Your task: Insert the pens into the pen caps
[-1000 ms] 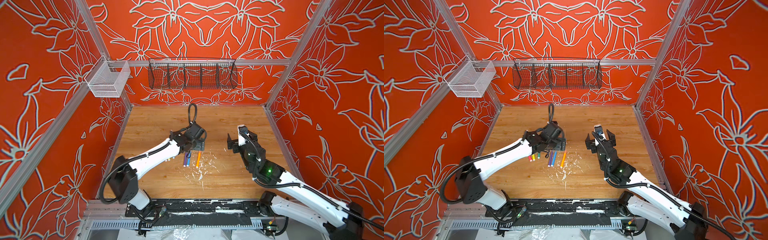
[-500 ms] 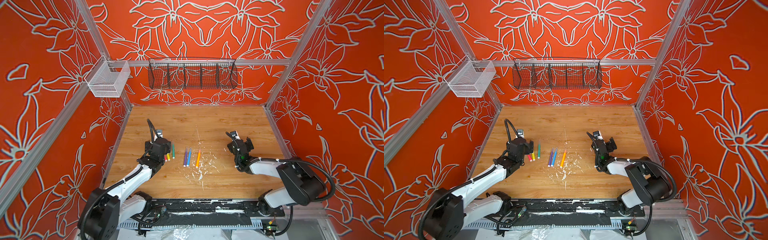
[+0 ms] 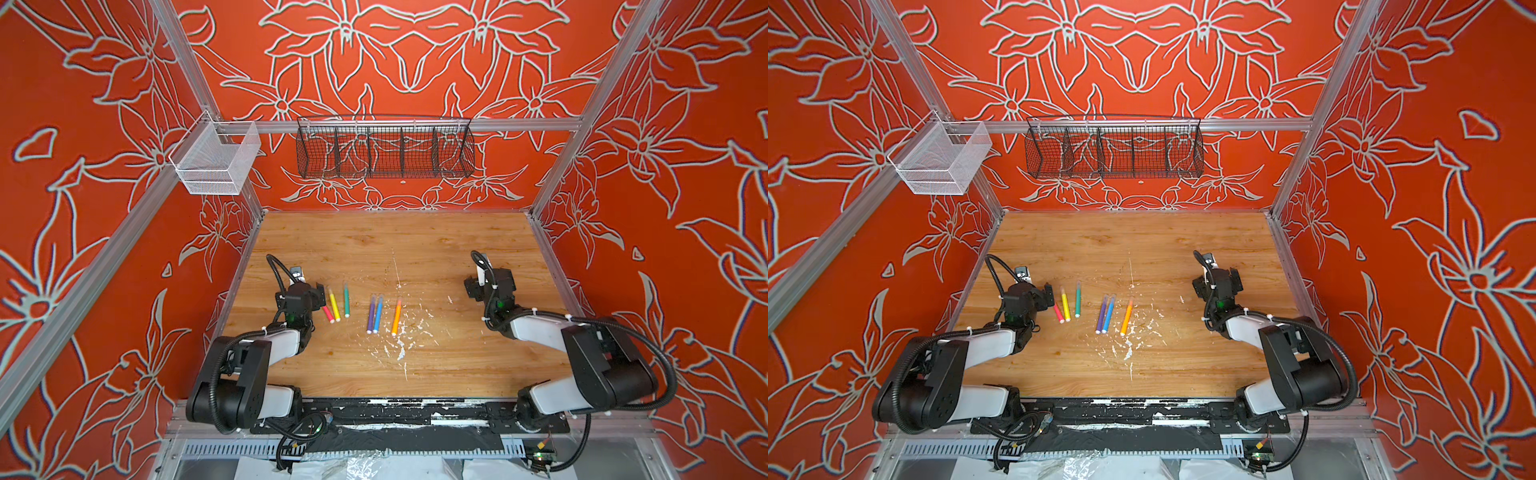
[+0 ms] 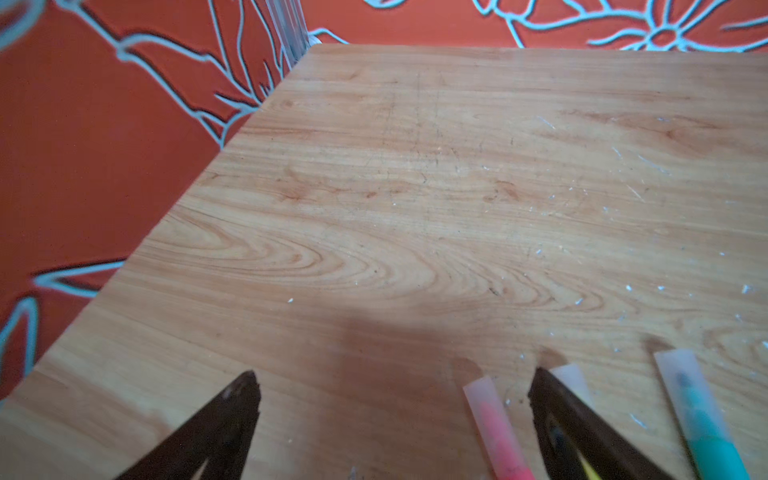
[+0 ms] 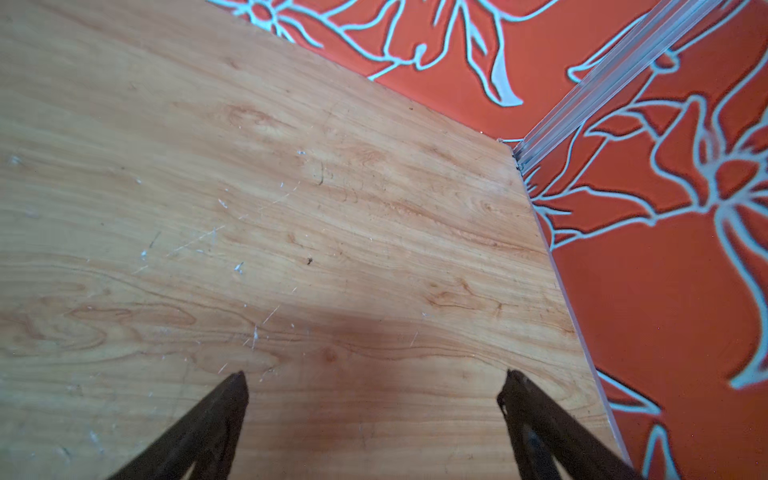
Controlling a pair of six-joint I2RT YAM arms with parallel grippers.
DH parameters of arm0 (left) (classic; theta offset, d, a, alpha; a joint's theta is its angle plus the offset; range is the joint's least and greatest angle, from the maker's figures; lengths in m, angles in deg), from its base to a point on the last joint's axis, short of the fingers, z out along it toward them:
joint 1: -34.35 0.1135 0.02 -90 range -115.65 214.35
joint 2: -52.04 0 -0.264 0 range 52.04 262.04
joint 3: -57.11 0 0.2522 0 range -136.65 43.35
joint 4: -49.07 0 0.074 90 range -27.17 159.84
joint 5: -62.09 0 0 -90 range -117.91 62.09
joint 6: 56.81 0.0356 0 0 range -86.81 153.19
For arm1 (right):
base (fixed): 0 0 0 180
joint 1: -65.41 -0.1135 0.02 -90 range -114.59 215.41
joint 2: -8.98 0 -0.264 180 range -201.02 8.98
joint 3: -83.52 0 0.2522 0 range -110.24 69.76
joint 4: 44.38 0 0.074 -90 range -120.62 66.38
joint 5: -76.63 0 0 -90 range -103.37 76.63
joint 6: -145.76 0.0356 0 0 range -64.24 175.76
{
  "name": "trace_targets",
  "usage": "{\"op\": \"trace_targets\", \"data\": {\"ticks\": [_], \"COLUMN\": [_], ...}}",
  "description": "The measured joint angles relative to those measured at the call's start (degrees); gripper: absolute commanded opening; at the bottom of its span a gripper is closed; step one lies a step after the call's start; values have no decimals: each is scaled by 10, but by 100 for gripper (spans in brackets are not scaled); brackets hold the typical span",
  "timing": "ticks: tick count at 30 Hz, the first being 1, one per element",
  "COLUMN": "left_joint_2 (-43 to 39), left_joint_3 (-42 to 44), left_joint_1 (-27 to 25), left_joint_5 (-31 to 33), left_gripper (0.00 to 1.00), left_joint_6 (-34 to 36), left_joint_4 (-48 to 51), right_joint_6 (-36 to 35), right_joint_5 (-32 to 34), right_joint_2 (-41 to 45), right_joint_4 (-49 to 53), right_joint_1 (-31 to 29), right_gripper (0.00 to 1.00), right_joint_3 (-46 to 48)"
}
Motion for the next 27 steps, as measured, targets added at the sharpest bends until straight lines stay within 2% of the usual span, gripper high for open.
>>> {"op": "trace_targets", "data": {"ticks": [4,6,8,13,27], "left_joint_2": [9,9,9,9,9], "left_joint_3": [7,8,8,8,8], "left_joint_1": [6,6,6,6,6], "left_joint_5": [-24,-29,-33,-37,-40], "left_gripper": [98,98,98,98,98], "left_joint_6": [-6,-7,-7,-8,-8], "left_joint_4": [-32,-42,-49,-58,-59], "right_joint_6": [77,100,108,115,116], "right_joint_5": [-78,-97,-111,-100,-88], "right_joint_2": [15,7,-1,-3,-3], "right_joint_4": [-143,-125,-132,-148,-151], "right_joint_1": [121,152,142,104,104], "right_gripper": [98,97,97,98,97], "right_joint_3": [113,131,124,101,100]}}
